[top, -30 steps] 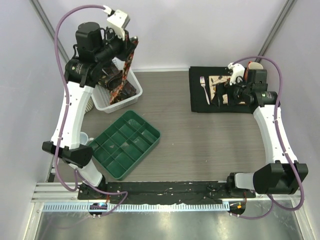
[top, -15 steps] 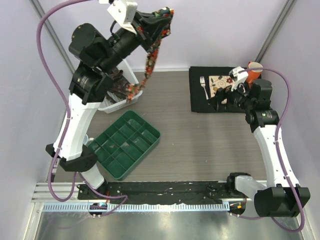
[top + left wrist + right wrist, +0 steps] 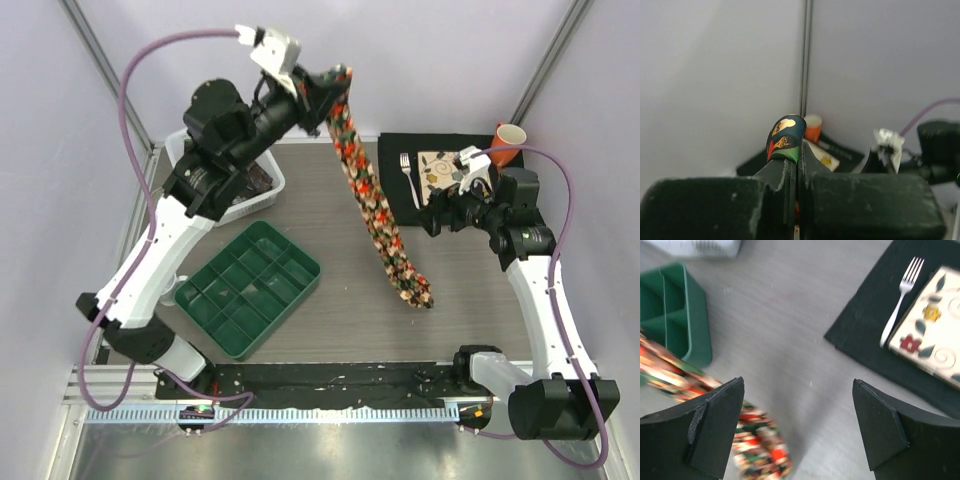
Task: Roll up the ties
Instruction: Place the tie at the center of the board, then flatten out the tie at the center of the board.
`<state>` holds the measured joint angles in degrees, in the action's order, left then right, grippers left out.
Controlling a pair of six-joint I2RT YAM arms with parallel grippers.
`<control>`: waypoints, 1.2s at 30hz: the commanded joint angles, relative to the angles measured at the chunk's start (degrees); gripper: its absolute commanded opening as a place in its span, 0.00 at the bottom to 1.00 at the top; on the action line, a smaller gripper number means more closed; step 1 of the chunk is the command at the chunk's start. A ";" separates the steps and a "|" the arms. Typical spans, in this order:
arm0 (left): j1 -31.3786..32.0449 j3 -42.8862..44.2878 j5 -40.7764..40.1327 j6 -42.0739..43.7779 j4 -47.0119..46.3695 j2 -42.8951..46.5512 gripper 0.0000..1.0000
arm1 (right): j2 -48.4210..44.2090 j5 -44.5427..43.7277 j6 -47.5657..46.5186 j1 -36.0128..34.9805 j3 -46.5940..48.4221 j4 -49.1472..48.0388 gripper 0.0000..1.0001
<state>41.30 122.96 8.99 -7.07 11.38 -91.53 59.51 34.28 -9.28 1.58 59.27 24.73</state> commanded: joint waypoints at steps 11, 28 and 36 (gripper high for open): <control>-7.46 -48.33 -1.88 6.28 8.31 16.12 0.00 | 16.95 -9.23 -25.36 -0.53 2.27 37.94 0.83; -10.62 -44.64 2.43 5.31 12.62 11.63 0.00 | 29.08 -25.84 -12.26 -21.09 -5.48 20.80 0.69; -11.77 -44.38 4.71 4.17 13.93 12.07 0.00 | 37.44 -34.01 -12.25 -25.23 -5.74 20.01 0.23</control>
<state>30.22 75.83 11.22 -2.09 24.82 -79.99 94.32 6.20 -21.85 -22.81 54.39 47.13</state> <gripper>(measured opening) 0.024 0.408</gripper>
